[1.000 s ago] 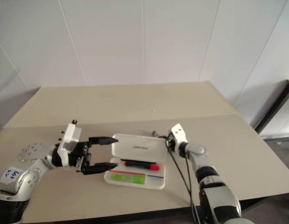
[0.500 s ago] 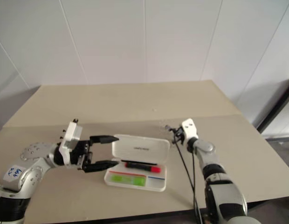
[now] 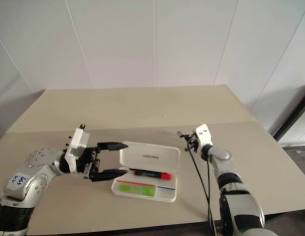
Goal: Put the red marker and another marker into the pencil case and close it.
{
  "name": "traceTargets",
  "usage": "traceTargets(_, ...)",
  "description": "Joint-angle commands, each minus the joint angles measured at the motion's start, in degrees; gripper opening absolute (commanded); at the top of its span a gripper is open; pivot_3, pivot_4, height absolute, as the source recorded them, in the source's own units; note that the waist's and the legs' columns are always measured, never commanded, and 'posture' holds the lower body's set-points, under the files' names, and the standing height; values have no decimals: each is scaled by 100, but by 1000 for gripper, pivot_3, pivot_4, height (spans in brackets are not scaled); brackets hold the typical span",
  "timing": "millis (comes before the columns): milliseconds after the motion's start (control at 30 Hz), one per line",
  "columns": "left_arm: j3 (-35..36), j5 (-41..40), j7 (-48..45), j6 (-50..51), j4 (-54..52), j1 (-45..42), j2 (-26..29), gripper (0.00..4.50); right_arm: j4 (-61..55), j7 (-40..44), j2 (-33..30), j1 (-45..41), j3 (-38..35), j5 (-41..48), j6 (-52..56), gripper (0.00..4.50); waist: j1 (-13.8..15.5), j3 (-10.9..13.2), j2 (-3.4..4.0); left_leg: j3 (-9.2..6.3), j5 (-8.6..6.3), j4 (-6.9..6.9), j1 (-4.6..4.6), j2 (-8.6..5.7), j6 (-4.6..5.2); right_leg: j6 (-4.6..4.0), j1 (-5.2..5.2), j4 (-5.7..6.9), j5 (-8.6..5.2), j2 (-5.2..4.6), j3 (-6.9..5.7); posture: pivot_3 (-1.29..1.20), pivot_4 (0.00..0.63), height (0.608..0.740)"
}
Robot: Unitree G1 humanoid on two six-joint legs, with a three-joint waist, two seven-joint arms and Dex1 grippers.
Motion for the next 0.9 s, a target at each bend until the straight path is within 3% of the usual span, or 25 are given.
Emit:
traceTargets(33,37,-12,-33,-131,36,-90,-6,4500,-573,266,-194,105,-98,203,16,373,17,1,2,0,0,0,0,0,0,0,0,0,0,0,0,0,150,740)
traceTargets(567,-160,64,-202,-320,429,-355,-115,4500,-3221,787,-515,814,-87,828,1098,373,120,4,6,0,0,1,-1,0,0,0,0,0,-1,-1,-1,0,150,740)
traceTargets(900,-222,147,-491,-550,811,-438,-116,4500,-6099,1270,-1046,1517,-265,2140,2959,373,204,8,12,-6,-6,0,-8,0,0,-1,-2,-12,-5,-4,-9,0,150,740)
